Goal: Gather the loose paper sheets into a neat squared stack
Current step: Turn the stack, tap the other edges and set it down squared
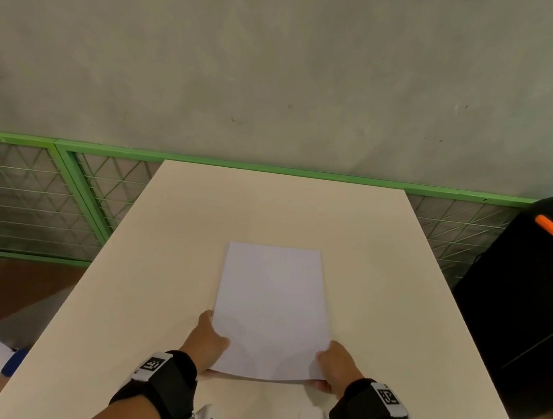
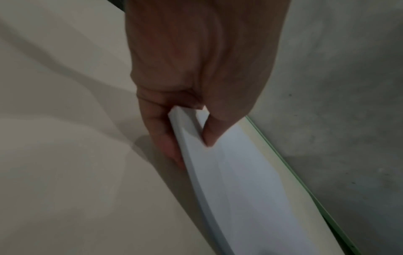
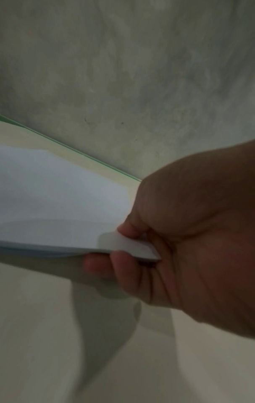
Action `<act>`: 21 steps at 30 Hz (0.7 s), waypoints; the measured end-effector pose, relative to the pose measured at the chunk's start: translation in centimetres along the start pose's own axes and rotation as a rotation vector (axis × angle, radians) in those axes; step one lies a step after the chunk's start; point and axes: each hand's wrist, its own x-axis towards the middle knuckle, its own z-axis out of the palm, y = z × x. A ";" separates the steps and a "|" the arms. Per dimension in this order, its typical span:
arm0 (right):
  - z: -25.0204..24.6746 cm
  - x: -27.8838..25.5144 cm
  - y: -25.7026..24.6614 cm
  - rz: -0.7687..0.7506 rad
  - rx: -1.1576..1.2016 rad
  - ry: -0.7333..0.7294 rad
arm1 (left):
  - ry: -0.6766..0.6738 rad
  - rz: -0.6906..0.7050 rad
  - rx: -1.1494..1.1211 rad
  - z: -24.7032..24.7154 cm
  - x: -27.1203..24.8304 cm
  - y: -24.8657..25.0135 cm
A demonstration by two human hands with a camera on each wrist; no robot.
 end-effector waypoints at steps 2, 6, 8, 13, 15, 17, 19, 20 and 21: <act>0.1 0.3 0.2 -0.001 0.026 0.008 | -0.060 0.002 -0.011 -0.1 -0.6 -0.1; 0.5 0.0 0.0 -0.033 0.022 0.050 | -0.127 0.019 -0.026 -0.4 -1.1 -0.5; 0.6 -0.3 -0.3 -0.042 0.037 0.048 | -0.148 0.035 -0.030 -0.5 -1.1 -0.6; 0.3 -0.6 -0.4 -0.062 0.053 0.027 | -0.149 0.065 -0.039 -0.4 -1.3 -1.0; 0.2 -0.7 -0.4 -0.068 0.046 0.027 | -0.144 0.065 0.009 -0.4 -1.5 -1.0; 0.1 -0.8 -0.4 -0.072 0.044 0.028 | -0.148 0.071 0.090 -0.4 -1.7 -0.8; 0.1 -0.9 -0.4 -0.076 0.040 0.033 | -0.146 0.092 0.170 -0.3 -1.4 -0.8; 0.2 -0.8 -0.4 -0.078 0.039 0.036 | -0.148 0.095 0.195 -0.3 -1.4 -0.6; 0.2 -0.8 -0.4 -0.080 0.037 0.036 | -0.151 0.095 0.214 -0.4 -1.5 -0.4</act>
